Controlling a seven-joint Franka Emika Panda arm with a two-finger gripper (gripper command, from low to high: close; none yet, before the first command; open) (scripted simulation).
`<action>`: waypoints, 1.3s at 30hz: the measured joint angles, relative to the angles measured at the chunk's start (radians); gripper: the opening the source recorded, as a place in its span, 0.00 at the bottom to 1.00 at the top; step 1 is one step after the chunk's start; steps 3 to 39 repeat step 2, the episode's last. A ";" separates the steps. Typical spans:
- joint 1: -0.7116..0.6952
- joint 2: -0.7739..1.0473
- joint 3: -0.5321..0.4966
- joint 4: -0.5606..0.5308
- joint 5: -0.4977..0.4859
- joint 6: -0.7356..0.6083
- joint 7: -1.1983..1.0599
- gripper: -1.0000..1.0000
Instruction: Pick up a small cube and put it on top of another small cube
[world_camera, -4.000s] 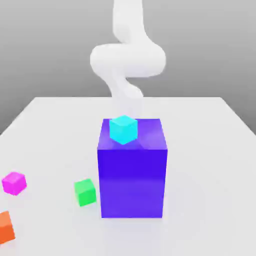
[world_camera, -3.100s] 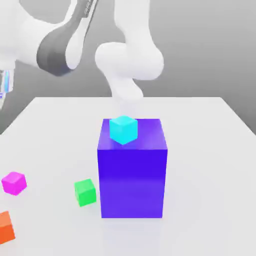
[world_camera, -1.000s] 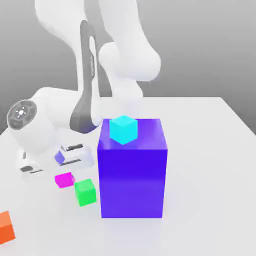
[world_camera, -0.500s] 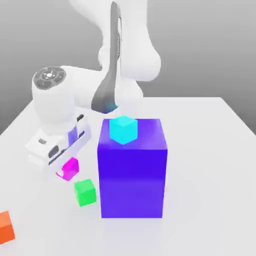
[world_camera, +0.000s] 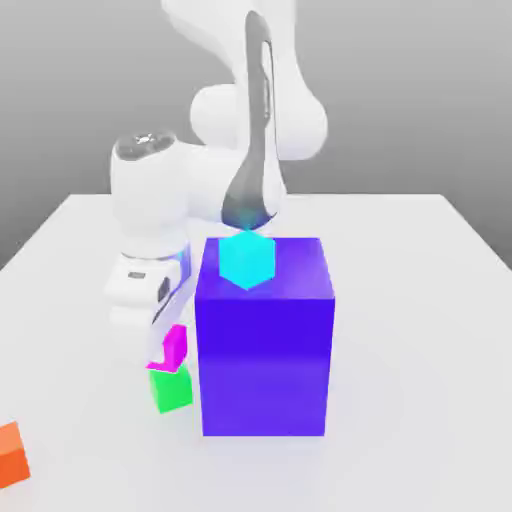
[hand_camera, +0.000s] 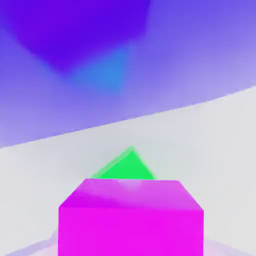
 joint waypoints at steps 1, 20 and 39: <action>0.007 0.000 0.000 0.000 0.000 0.000 0.000 1.00; 0.013 0.000 0.000 0.000 0.000 0.000 0.000 1.00; 0.013 0.000 0.000 0.000 0.000 0.000 0.000 1.00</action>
